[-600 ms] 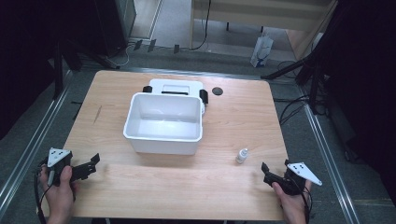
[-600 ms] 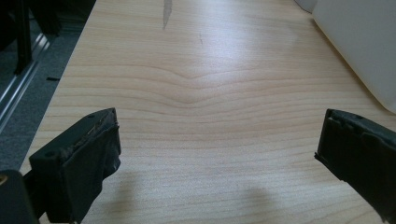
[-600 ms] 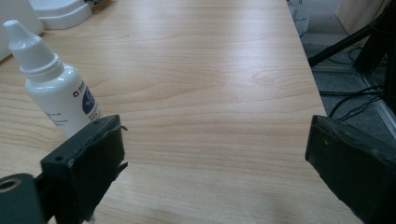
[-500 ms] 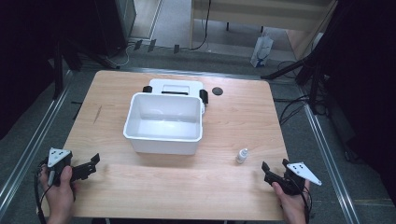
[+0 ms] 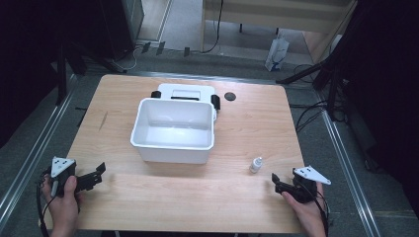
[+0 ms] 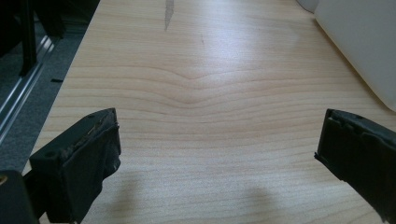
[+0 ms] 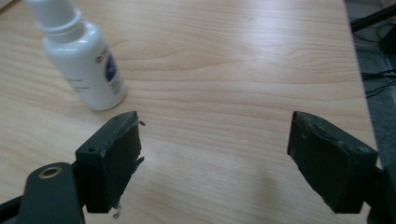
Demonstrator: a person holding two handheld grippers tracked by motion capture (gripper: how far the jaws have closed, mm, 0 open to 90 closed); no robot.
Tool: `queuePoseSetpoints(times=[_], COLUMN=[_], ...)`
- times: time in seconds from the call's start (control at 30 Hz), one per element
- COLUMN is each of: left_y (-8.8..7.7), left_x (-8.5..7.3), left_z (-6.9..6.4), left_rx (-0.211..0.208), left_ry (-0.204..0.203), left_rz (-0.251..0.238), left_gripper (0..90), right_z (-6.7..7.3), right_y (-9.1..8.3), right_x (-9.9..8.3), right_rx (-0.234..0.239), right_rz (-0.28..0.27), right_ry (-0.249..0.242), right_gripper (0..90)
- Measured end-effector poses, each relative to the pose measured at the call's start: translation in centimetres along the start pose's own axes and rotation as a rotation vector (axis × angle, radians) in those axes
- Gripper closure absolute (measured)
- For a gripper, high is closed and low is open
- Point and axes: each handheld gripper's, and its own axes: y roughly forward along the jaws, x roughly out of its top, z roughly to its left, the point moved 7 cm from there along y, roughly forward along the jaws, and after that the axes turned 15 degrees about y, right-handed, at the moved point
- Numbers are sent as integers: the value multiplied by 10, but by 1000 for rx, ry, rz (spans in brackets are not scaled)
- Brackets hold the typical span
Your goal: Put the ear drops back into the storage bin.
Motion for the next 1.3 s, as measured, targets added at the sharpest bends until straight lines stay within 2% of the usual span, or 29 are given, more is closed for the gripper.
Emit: queuePoseSetpoints(times=[0.13,0.17,0.27,0.3,0.33,0.37,0.4,0.47,0.53,0.57,0.6,0.63,0.67,0.7,0.73,0.8,0.83,0.87,0.9,0.93,0.97,1.0,1.03,1.17,1.23,1.3], left_y=[0,0,0,0,0,0,0,0,0,0,0,0,0,0,0,0,0,0,0,0,0,0,1,1,1,1], left_x=[0,0,0,0,0,0,0,0,0,0,0,0,0,0,0,0,0,0,0,0,0,0,0,0,0,0], left_z=[0,0,0,1,1,1,1,1,0,0,0,0,0,0,0,0,0,1,1,1,2,2,2,2,2,2], left_rx=[-2,-4,-5,-5,-5,-5,-5,-6,-7,-9,-9,-12,-12,-16,-16,-19,-20,-21,-24,-25,-27,-27,-29,-30,-33,-34], left_ry=[-1,-2,-2,-2,-2,-5,-5,-6,-10,-9,-9,-8,-8,-9,-9,-12,-13,-18,-19,-20,-24,-24,-27,-27,-30,-30], left_rz=[-2,-1,2,-1,-1,-2,-2,-1,-1,-3,-3,0,0,0,0,-1,-1,-1,-1,-1,-4,-4,-6,-3,-1,1], left_gripper=[4,4,4,4,4,4,4,4,4,4,4,4,4,4,4,4,4,4,4,4,4,4,4,4,4,4], right_z=[8,13,17,19,19,20,20,22,25,29,29,32,32,36,36,40,43,43,46,46,47,47,49,53,56,59], right_y=[-2,-4,-6,-6,-6,-6,-6,-6,-5,-5,-5,-4,-4,-2,-2,0,0,0,1,1,1,1,2,2,4,5], right_x=[4,8,14,19,19,24,24,27,30,33,33,35,35,36,36,38,40,40,44,44,47,47,51,59,63,64], right_rx=[8,13,13,3,3,-3,-3,-15,-17,-4,-4,-12,-12,-28,-28,-48,-54,-54,-70,-70,-79,-79,-90,-98,-101,-103], right_rz=[60,102,132,161,161,195,195,233,287,317,317,359,359,399,399,446,511,511,560,560,599,599,633,674,715,723], right_ry=[-55,-90,-115,-132,-132,-156,-156,-189,-224,-258,-258,-309,-309,-342,-342,-375,-394,-394,-404,-404,-416,-416,-435,-443,-472,-476], right_gripper=[156,152,152,153,153,152,152,149,135,132,132,132,132,131,131,128,128,128,129,129,129,129,129,129,128,128])
